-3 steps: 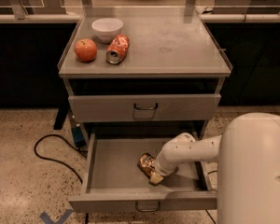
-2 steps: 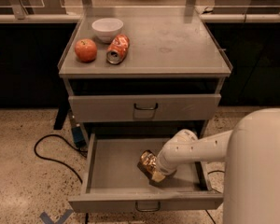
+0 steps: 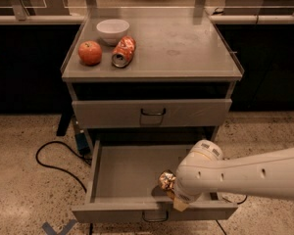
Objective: Pick orange can from middle drawer and place on counter
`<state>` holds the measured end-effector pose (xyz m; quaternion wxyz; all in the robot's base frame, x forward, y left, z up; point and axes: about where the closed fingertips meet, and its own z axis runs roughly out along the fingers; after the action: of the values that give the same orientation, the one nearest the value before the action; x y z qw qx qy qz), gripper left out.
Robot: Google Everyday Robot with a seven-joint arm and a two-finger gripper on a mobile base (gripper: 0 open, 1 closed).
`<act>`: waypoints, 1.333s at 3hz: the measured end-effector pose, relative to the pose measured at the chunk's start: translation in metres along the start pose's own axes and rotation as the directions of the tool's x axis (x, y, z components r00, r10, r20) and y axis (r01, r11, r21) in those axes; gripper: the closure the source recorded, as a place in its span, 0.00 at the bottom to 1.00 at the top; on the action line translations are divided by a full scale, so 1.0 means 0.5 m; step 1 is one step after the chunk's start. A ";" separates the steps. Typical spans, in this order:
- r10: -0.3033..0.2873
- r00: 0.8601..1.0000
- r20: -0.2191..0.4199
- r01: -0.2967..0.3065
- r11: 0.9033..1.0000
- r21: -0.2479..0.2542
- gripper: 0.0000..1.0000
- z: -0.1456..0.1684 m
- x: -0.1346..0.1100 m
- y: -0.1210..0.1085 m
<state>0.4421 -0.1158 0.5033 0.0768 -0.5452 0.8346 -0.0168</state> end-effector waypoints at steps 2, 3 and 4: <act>0.008 1.000 -0.006 -0.007 0.999 0.051 1.00 -0.069 -0.005 -0.016; 0.010 0.999 -0.053 -0.007 0.998 0.062 1.00 -0.107 -0.010 -0.048; 0.043 0.996 -0.078 -0.030 0.987 0.160 1.00 -0.266 -0.045 -0.159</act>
Offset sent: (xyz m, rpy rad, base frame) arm 0.0006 -0.0029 0.0344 -0.0269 -0.0331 -0.0170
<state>0.5037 -0.1347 0.6459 0.0865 -0.5210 0.8428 -0.1038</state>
